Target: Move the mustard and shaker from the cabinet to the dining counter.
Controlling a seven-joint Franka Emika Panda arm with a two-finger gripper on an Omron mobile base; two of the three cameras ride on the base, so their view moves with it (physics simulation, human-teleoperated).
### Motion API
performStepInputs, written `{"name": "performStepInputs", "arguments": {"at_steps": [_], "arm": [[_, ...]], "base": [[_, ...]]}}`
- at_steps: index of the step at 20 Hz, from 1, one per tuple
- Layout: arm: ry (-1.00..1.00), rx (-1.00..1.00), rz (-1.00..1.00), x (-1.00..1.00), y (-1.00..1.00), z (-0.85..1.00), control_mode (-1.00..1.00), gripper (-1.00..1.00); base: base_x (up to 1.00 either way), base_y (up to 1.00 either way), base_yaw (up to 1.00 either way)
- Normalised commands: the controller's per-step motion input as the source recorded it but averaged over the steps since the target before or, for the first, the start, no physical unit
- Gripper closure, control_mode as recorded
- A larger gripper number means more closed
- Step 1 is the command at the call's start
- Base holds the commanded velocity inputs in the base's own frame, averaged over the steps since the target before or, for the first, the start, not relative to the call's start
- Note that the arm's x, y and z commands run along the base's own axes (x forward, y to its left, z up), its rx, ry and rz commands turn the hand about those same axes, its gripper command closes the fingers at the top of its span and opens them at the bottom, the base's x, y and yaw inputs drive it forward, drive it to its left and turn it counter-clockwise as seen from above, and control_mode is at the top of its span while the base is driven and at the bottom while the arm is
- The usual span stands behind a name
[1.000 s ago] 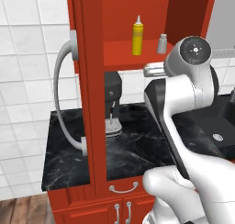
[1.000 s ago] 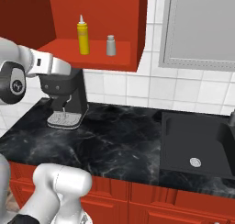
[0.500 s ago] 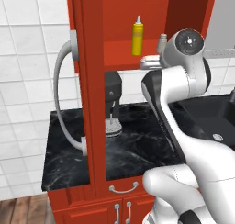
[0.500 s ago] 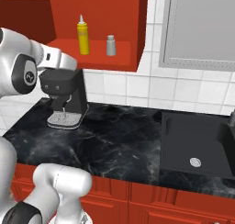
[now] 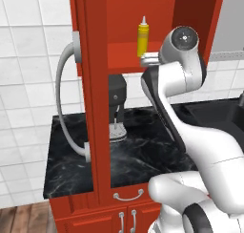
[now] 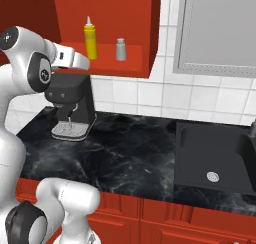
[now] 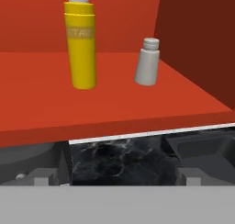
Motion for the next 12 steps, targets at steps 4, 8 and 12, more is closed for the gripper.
{"name": "performStepInputs", "arguments": {"at_steps": [4,8,12], "arm": [[-0.01,0.00,0.01,0.36,0.15,0.04,-1.00,-1.00],[-0.04,0.03,0.00,0.29,0.14,0.05,-1.00,-1.00],[-0.07,0.03,0.00,0.25,0.01,0.07,-1.00,-1.00]], "base": [[0.00,0.00,0.00],[0.00,0.00,0.00],[0.00,0.00,0.00]]}}
